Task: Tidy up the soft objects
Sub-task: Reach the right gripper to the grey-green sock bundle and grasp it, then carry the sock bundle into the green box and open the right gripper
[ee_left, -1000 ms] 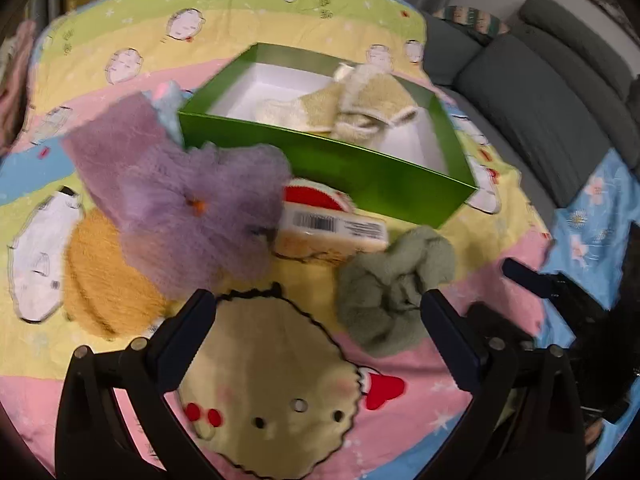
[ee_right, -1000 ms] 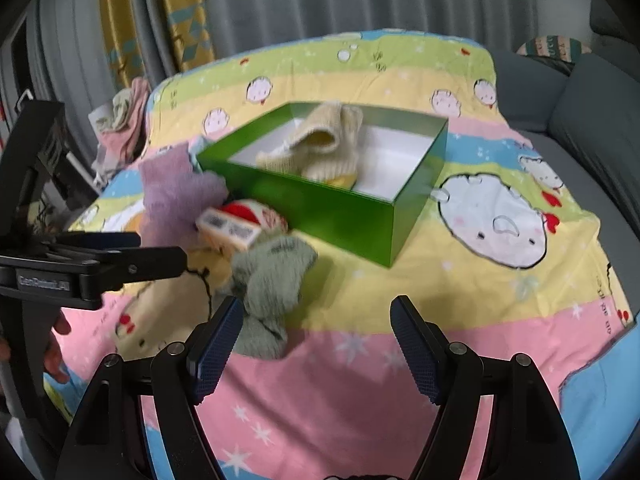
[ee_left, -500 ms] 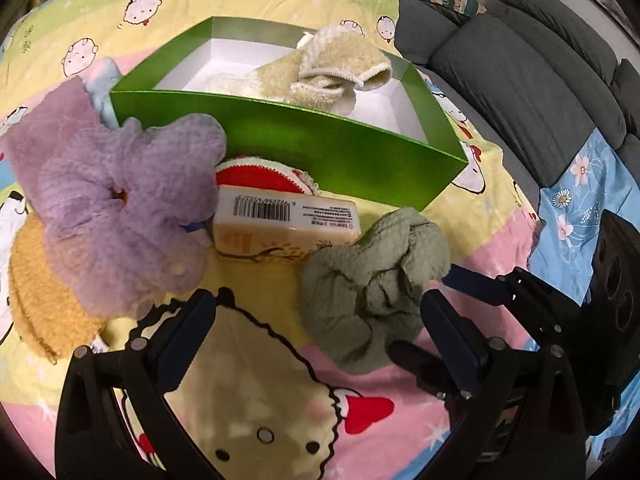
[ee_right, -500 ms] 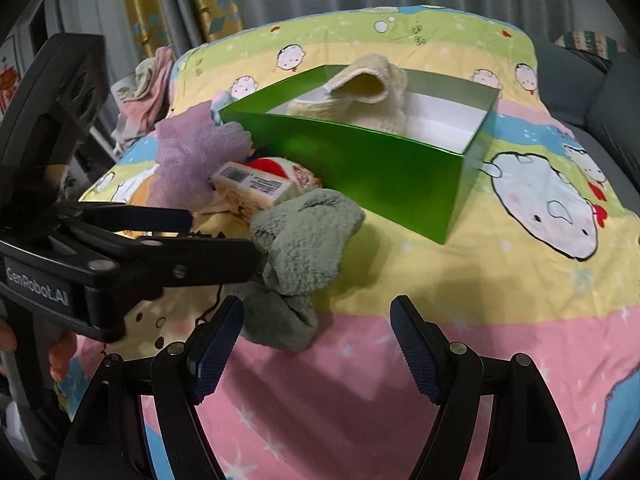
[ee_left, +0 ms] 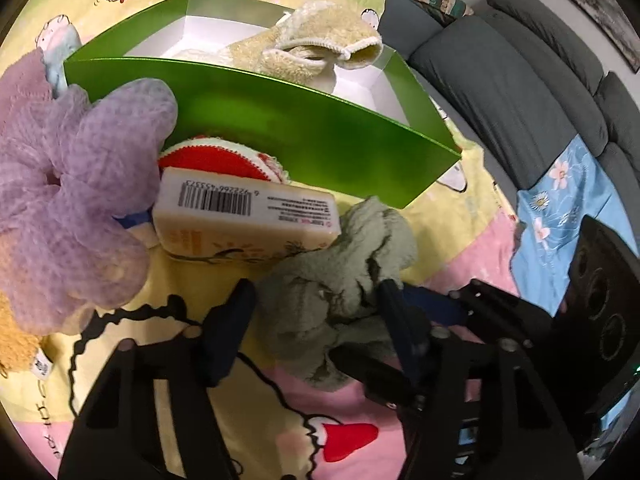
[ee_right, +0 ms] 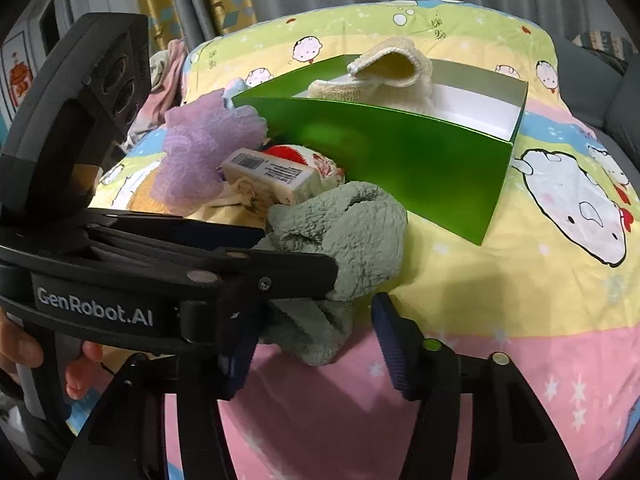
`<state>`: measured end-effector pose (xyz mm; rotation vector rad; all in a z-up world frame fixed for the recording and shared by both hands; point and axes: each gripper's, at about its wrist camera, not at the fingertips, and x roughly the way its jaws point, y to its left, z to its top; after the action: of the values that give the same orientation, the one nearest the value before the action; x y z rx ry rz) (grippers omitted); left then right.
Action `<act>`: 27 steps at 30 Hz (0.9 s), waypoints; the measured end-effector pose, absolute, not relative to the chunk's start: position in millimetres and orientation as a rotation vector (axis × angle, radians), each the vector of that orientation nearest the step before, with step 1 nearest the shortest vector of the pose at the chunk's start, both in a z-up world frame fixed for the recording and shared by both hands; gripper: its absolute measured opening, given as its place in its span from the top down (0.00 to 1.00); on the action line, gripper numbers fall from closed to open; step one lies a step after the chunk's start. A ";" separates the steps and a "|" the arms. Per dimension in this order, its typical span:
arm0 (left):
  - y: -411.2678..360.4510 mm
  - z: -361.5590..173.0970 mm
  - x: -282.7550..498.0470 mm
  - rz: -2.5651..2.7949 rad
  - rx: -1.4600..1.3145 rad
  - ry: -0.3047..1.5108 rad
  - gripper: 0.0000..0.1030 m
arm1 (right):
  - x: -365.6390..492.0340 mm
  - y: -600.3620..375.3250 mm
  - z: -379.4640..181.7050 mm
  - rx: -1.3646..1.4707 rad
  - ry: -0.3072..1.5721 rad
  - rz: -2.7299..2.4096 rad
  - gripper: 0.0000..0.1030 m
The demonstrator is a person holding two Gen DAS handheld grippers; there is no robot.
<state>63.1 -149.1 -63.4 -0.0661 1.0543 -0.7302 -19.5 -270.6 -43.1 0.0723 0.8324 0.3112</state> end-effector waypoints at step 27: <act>-128.2 21.0 28.4 -0.747 -0.056 0.829 0.88 | -37.0 -257.7 30.3 0.069 0.664 0.326 0.81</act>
<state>28.4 -128.2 21.0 -0.0562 0.8287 -0.7474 -37.0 -257.7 30.3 0.0688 0.6640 0.3262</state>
